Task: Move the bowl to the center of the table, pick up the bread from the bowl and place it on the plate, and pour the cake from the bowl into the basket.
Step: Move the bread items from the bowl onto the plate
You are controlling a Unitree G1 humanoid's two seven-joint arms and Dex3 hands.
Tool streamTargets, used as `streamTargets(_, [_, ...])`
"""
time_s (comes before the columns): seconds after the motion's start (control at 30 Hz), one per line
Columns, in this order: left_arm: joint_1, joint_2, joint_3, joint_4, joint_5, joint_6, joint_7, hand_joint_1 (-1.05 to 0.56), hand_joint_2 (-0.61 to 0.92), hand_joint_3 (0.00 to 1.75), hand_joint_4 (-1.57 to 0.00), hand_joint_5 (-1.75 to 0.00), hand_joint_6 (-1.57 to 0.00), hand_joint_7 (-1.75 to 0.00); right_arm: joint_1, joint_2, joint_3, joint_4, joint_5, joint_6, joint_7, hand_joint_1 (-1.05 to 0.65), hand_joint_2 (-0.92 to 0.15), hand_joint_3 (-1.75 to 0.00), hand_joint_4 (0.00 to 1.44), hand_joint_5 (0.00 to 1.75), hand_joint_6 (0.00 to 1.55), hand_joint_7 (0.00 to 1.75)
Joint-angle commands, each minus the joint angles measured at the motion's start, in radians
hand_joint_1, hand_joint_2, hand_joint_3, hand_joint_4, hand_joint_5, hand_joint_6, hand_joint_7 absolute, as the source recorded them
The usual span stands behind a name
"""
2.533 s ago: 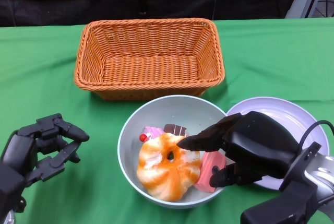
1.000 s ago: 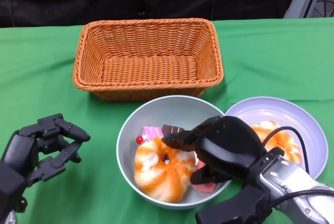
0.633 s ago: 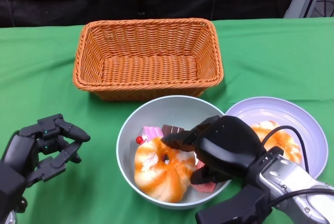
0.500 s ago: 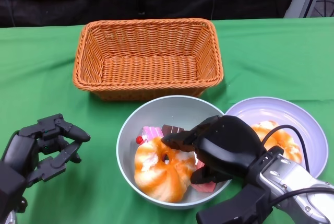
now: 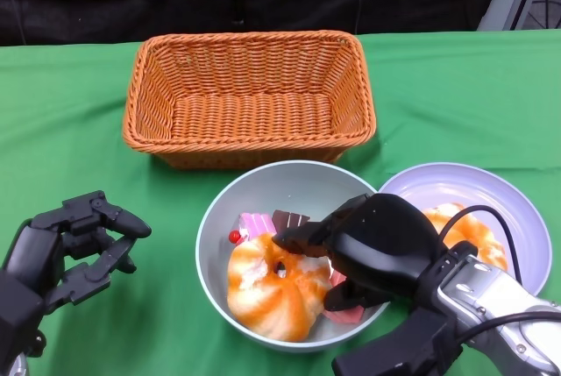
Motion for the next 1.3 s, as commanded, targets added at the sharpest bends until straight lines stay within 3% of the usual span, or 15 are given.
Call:
streamTargets(0.03, [-0.006, 0.018, 0.003, 0.001, 0.013, 0.001, 0.018, -0.14, 0.88, 0.49, -0.80, -1.42, -0.83, -1.06, 0.021, -0.032, 0.004, -0.010, 0.017, -0.020, 0.025, -0.72, -0.85, 0.00, 0.70, 0.00, 0.66, 0.01])
streamTargets(0.27, [-0.013, 0.017, 0.006, 0.012, 0.010, -0.010, 0.010, -0.14, 0.87, 0.50, -0.79, -1.44, -0.82, -1.07, 0.036, -0.050, 0.003, -0.017, 0.047, -0.048, 0.021, -0.68, -0.84, 0.00, 0.69, 0.00, 0.67, 0.01])
streamTargets(0.8, [-0.017, 0.016, 0.008, 0.019, 0.007, -0.005, 0.010, -0.15, 0.87, 0.49, -0.80, -1.40, -0.83, -1.05, 0.027, -0.046, -0.012, 0.066, 0.053, -0.143, -0.162, -0.68, -0.84, 0.00, 0.66, 0.00, 0.60, 0.00])
streamTargets(1.3, [-0.022, 0.016, 0.008, 0.031, 0.009, -0.014, 0.008, -0.14, 0.85, 0.52, -0.81, -1.39, -0.82, -1.07, -0.001, -0.027, -0.027, 0.085, 0.047, -0.096, -0.189, -0.71, -0.81, 0.00, 0.68, 0.01, 0.63, 0.01])
